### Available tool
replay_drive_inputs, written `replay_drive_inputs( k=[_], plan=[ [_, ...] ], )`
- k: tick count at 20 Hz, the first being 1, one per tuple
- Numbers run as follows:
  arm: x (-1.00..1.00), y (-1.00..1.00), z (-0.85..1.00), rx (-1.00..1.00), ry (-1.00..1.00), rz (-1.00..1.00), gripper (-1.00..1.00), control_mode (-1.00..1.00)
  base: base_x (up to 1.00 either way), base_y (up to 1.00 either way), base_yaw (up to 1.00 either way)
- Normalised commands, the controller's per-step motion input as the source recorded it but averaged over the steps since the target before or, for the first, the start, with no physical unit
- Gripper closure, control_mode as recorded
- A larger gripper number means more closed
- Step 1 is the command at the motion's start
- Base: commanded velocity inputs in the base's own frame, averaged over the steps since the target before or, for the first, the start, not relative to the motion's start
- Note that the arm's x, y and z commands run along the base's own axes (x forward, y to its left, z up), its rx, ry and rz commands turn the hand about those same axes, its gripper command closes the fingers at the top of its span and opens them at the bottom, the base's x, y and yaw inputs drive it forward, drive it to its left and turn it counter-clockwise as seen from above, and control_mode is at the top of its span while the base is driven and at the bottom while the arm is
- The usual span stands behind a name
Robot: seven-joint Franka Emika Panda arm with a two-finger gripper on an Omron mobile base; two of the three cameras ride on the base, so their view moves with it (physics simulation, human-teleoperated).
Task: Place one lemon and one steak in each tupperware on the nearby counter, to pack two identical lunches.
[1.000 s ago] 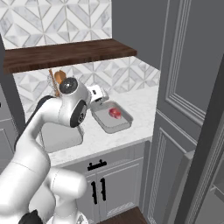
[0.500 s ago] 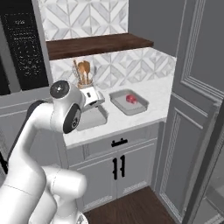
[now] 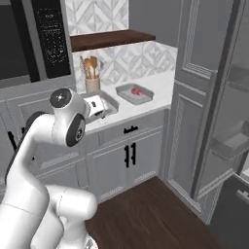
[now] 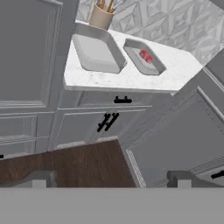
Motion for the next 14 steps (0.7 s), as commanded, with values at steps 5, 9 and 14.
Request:
replay_drive_inputs(
  k=[5, 9, 14],
  plan=[
    [0.0, 0.0, 0.0, 0.0, 0.0, 0.0, -1.0, 1.0, -0.97, 0.0, -0.64],
    [0.0, 0.0, 0.0, 0.0, 0.0, 0.0, -1.0, 1.0, -0.67, -0.36, -0.56],
    [0.0, 0.0, 0.0, 0.0, 0.0, 0.0, -1.0, 1.0, 0.23, -0.48, -0.33]
  ],
)
